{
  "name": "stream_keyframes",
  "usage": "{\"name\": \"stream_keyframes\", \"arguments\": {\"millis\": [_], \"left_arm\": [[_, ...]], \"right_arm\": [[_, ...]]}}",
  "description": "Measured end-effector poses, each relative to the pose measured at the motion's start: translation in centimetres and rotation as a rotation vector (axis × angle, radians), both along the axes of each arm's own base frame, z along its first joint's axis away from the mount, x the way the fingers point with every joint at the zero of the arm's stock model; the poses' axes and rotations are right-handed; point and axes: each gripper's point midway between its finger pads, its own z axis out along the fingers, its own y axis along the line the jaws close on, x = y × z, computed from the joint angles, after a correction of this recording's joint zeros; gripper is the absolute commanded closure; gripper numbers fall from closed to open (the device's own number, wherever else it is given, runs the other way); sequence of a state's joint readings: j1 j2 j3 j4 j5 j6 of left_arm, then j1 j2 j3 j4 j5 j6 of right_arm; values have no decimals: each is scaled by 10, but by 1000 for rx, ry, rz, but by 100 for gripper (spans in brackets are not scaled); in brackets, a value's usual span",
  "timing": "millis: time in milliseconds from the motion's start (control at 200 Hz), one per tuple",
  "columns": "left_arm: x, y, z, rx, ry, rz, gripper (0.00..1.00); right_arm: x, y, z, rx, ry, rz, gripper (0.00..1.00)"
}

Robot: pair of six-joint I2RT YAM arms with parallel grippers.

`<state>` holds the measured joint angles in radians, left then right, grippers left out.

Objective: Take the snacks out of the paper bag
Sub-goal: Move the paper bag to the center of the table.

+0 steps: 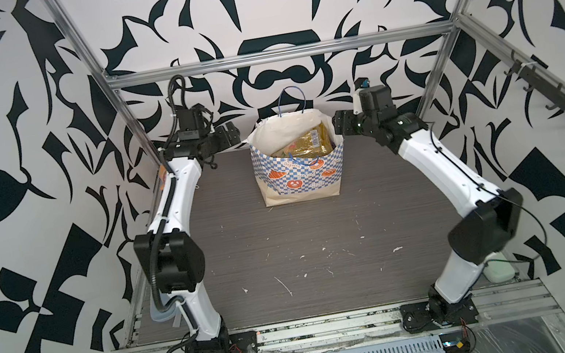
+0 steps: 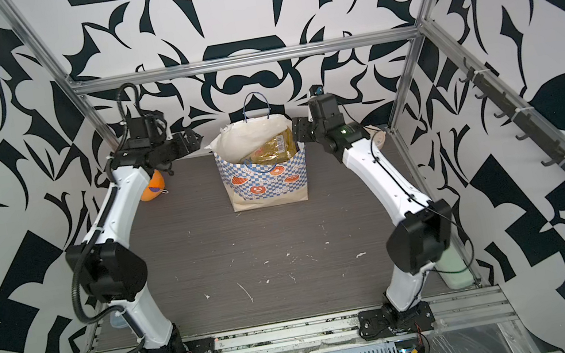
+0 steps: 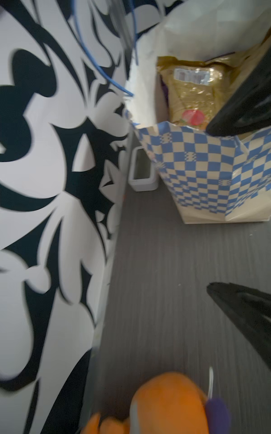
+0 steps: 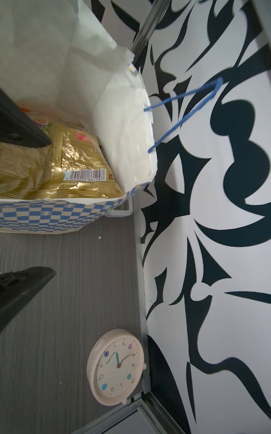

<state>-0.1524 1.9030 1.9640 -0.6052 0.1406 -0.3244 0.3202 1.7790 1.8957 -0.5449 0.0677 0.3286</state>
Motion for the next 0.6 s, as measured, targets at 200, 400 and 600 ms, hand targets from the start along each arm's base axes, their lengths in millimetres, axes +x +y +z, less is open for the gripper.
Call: {"name": "stream_keyframes", "arguments": {"millis": [200, 400, 600], "left_arm": [[6, -46, -13, 31, 76, -112, 0], [17, -60, -18, 45, 100, -133, 14], [15, -67, -38, 55, 160, -146, 43]], "right_arm": [[35, 10, -29, -38, 134, -8, 33], [55, 21, -72, -87, 240, -1, 58], [54, 30, -90, -111, 285, 13, 79]]}}
